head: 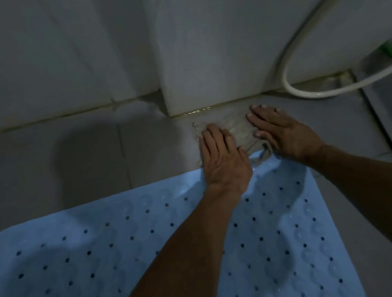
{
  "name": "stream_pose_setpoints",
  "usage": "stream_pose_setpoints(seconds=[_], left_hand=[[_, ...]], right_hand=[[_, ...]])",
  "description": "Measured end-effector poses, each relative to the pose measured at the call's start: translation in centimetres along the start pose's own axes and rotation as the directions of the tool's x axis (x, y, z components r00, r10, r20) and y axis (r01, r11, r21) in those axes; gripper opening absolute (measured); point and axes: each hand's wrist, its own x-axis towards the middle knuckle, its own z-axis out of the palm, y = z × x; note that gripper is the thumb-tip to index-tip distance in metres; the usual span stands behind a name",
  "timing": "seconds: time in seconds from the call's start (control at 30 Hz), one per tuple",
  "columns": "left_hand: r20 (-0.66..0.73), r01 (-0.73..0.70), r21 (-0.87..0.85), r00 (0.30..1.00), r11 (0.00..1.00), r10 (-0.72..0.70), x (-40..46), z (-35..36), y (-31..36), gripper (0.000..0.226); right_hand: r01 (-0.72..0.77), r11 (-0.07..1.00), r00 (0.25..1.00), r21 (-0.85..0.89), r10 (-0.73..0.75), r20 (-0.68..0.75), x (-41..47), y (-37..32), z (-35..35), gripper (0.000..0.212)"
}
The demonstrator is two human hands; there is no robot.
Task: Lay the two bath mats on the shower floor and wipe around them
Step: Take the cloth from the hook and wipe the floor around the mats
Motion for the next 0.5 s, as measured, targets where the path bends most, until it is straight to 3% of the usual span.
stream_pose_setpoints(seconds=[0.23,0.5], left_hand=[[0.171,-0.122,0.048,0.979,0.991,0.113,3.2,2.2,7.9,0.069],[0.211,-0.237,0.126,0.955,0.963,0.207,3.2,5.2,15.5,0.071]], right_hand=[[-0.169,0.985,0.982,-0.018,0.170,0.084,-5.5,7.6,-2.3,0.061],[-0.280,0.957,0.936,-0.074,0.289,0.201,-12.2,13.8,-3.7,0.066]])
